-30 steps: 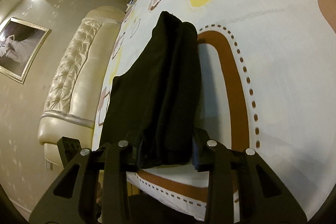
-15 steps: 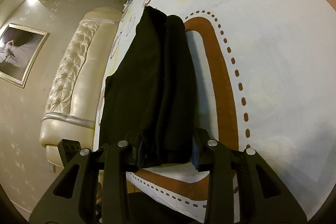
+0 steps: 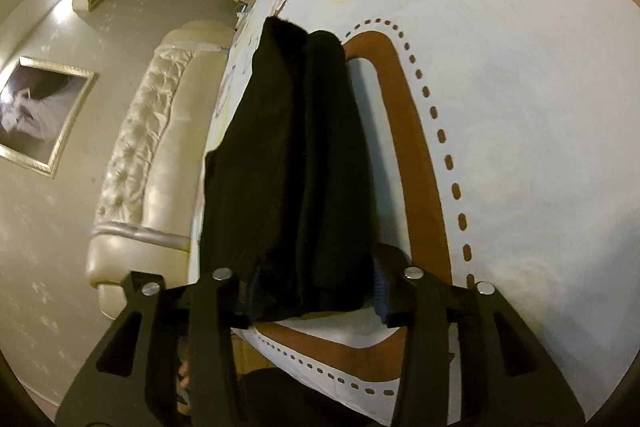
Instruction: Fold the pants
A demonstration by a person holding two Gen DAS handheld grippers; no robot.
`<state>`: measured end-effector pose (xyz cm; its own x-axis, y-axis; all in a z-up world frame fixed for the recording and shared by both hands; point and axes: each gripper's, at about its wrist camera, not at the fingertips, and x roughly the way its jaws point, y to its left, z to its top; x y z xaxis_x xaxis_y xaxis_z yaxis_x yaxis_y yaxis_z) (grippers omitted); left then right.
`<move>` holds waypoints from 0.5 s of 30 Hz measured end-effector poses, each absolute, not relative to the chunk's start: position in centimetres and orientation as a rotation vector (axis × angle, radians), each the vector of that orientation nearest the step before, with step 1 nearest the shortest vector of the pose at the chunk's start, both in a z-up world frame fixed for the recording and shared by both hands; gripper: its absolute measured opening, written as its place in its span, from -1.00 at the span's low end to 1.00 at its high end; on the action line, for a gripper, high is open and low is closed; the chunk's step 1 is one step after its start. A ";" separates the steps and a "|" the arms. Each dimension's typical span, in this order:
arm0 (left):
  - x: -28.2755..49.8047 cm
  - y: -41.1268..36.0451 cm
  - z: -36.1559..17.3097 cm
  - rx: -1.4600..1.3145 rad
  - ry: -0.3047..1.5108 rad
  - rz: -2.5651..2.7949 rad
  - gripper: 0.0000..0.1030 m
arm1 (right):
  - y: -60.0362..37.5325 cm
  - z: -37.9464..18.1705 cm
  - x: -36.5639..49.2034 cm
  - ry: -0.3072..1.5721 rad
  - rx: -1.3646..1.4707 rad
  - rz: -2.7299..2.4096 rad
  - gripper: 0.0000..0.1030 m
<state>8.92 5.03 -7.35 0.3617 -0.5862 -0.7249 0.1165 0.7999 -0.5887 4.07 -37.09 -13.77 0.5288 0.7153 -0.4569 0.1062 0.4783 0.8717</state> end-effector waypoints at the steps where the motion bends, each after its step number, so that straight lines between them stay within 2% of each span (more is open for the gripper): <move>1: 8.8 5.2 -7.5 -0.516 1.116 -0.492 0.52 | -37.3 -13.8 4.0 0.959 1.041 0.460 -0.10; 7: 7.9 4.9 -7.1 -0.455 1.097 -0.495 0.59 | -38.5 -13.9 2.8 0.940 1.096 0.482 0.07; 13: 6.5 4.0 -6.3 -0.343 1.071 -0.423 0.63 | -39.3 -13.2 1.0 0.961 1.041 0.459 0.18; 15: 5.8 3.5 -5.7 -0.292 1.052 -0.393 0.64 | -39.2 -12.8 0.4 0.974 0.998 0.447 0.28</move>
